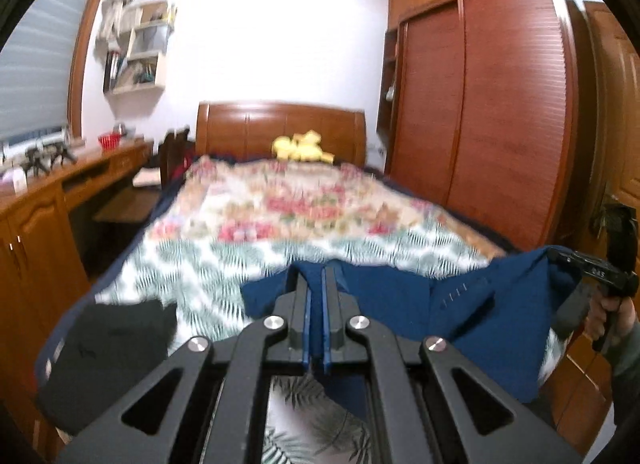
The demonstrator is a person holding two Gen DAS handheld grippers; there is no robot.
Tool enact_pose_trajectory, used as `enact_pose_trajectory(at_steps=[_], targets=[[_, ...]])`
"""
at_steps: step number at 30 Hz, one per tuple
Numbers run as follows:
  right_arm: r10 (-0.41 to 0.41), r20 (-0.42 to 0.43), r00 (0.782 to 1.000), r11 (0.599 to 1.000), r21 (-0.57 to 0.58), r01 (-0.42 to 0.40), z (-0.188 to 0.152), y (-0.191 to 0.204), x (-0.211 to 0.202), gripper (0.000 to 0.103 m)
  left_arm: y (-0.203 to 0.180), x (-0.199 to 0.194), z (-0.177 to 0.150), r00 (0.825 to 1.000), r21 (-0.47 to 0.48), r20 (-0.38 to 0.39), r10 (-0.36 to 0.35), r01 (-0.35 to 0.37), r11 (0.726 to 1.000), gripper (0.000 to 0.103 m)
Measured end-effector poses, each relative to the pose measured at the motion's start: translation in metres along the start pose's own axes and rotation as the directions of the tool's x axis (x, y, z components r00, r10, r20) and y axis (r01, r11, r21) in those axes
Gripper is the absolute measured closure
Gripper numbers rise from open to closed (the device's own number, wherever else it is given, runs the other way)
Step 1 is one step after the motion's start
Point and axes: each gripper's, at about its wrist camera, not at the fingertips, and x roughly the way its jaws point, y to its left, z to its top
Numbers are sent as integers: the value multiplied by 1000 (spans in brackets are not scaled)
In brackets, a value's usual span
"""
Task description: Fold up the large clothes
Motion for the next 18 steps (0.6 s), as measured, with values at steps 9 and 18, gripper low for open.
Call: enact_pose_trajectory(at_steps=[9,18], targets=[[-24,168,985,998,-54,34,48,11,-108,102,-26,-76,59,988,36,155,-11,5,999,102],[-96,148,984,995,-15,99,40,-16,-117,102,-34,-49,51,995,58,101,-16,10,998,102]])
